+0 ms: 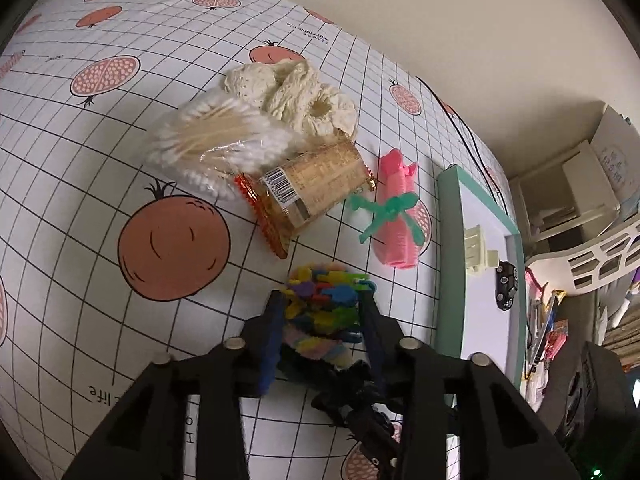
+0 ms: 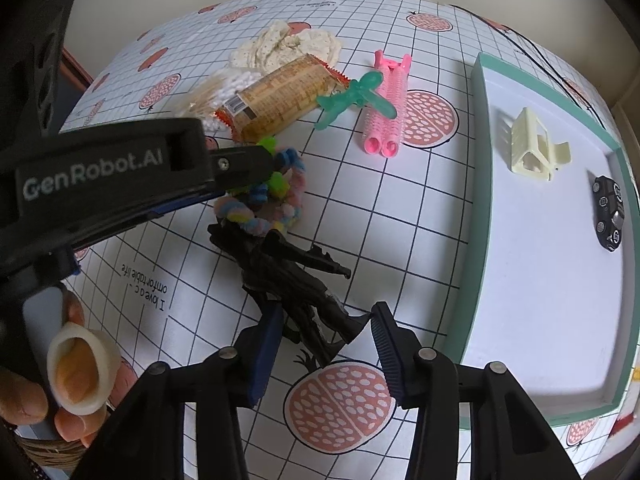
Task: Organize objects
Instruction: 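Grasp the pom-pom bundle with left tool while right tool grasps robot figure, then lift and carry the pom-poms and robot figure over the tray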
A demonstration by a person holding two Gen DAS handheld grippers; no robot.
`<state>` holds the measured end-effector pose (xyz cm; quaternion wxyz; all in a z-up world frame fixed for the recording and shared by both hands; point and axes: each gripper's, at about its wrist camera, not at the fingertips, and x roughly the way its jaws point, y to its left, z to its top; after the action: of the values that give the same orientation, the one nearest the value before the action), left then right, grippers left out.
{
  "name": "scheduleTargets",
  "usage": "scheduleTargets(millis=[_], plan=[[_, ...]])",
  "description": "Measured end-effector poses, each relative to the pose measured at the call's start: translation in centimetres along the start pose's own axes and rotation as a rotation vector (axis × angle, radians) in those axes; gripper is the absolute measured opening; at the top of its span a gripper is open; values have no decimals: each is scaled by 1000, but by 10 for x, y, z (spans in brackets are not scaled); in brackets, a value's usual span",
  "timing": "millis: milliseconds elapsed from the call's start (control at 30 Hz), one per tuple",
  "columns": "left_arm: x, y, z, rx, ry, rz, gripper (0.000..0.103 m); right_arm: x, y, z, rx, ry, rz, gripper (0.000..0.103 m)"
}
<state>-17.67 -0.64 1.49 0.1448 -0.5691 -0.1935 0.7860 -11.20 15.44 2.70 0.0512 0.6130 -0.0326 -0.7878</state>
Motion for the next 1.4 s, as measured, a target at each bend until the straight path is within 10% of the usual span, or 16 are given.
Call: scheduleTargets(millis=[1400], plan=[[-6, -15, 3, 102, -79, 125, 22, -29, 10, -32, -43, 34, 64, 38]])
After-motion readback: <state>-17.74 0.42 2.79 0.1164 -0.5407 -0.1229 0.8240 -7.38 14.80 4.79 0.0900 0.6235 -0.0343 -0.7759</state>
